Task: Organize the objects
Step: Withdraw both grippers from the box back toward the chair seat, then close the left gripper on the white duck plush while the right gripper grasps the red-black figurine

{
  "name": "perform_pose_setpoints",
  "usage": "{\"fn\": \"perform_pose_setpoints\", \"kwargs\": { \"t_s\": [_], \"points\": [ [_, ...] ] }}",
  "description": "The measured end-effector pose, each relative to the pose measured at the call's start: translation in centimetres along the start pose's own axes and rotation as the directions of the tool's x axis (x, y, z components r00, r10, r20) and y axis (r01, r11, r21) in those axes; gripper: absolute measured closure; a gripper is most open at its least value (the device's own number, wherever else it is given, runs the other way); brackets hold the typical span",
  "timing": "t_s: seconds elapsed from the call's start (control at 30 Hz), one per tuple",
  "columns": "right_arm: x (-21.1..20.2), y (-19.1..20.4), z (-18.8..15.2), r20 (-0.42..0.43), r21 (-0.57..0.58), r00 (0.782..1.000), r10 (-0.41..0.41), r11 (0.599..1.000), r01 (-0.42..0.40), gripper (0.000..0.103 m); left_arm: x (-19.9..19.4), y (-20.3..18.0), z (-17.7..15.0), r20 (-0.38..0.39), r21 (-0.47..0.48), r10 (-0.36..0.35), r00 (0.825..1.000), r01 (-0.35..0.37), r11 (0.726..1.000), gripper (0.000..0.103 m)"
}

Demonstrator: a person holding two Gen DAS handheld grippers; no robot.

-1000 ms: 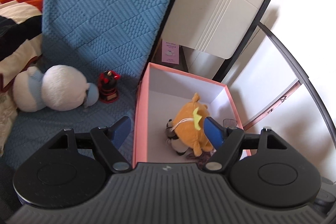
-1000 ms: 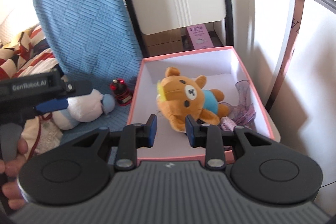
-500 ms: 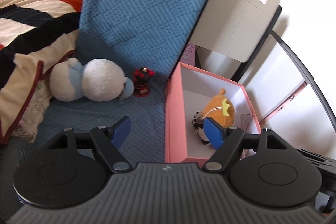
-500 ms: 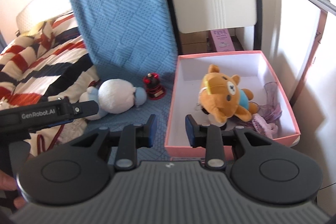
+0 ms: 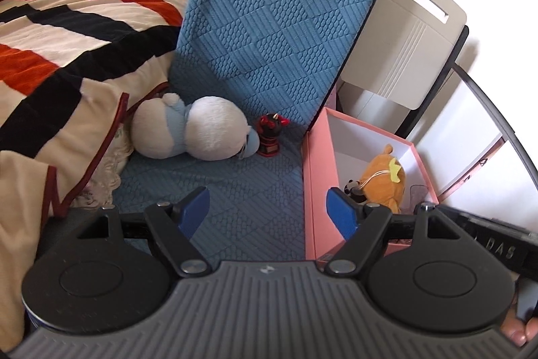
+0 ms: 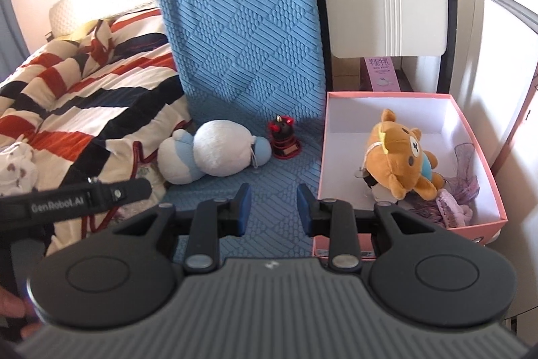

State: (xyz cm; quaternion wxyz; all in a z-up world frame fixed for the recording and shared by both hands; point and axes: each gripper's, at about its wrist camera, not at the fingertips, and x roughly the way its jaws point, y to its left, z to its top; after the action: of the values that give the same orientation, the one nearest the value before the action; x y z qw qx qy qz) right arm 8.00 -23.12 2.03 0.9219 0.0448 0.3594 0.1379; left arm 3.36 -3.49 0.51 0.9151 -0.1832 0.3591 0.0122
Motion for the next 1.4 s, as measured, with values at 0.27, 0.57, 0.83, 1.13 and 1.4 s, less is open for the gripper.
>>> {"fn": "perform_pose_setpoints", "kwargs": {
  "t_s": [0.27,0.57,0.83,1.13,1.4],
  "points": [
    [0.0,0.9,-0.1,0.046,0.007,0.999,-0.009,1.0,0.009,0.07,0.1,1.0,0.0,0.016,0.007,-0.027,0.999,0.027,1.0,0.022],
    [4.3,1.3,-2.1,0.048,0.031,0.999,0.017,0.999,-0.019,0.07,2.7,3.2,-0.7,0.065,0.046,0.006,0.998,-0.009,0.999,0.022],
    [10.0,1.0,-3.6,0.077,0.047,0.997,0.018,0.999,-0.022,0.07,5.3,5.4,-1.0,0.084,0.159,0.137,0.987,-0.149,0.976,0.022],
    [15.8,0.9,-2.9,0.102,0.02,0.995,0.005,1.0,-0.007,0.07,8.3,6.7,1.4,0.115,0.301,0.21,0.971,-0.236,0.924,0.022],
    [18.5,0.5,-1.8,0.089,0.008,0.996,0.001,1.0,-0.001,0.07,10.2,7.5,1.9,0.145,0.387,0.212,0.966,-0.253,0.887,0.02]
  ]
}}
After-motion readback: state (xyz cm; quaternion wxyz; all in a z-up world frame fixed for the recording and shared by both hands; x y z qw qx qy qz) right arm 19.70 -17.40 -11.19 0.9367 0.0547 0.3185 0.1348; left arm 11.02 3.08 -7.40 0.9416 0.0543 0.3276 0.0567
